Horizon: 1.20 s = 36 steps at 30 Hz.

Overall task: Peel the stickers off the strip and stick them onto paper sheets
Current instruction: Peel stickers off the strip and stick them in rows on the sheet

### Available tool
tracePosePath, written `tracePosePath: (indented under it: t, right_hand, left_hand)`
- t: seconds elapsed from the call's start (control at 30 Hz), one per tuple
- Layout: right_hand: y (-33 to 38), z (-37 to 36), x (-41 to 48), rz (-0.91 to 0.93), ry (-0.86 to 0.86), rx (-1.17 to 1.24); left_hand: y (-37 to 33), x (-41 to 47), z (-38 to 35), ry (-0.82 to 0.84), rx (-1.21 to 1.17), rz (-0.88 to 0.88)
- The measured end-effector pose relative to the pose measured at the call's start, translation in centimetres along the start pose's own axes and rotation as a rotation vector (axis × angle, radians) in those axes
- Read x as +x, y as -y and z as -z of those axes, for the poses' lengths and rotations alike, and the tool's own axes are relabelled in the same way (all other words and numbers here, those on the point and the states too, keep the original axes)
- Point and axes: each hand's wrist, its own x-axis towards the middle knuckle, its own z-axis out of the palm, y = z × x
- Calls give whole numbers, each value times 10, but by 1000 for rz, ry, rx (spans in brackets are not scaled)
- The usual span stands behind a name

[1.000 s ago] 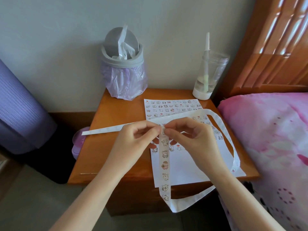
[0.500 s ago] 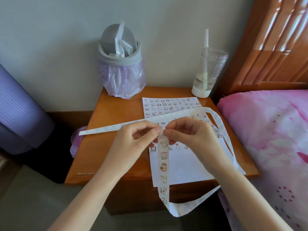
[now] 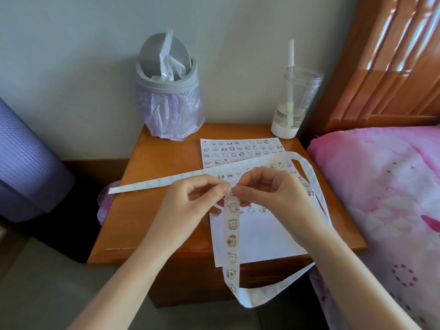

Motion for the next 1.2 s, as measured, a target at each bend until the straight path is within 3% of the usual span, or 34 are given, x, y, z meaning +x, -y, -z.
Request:
tracePosePath:
  t: [0.53, 0.93, 1.03, 1.2]
  right_hand:
    - [-11, -5, -1, 214, -113, -300]
    - [-20, -9, -4, 551, -252, -633]
    - [-12, -6, -8, 488, -178, -495]
    - [7, 48, -10, 123, -98, -183]
  left_hand:
    - [2, 4, -6, -44, -90, 137]
    - [7, 6, -9, -73, -212, 245]
    - [9, 7, -10, -68, -197, 248]
    - [17, 6, -12, -106, -22, 144]
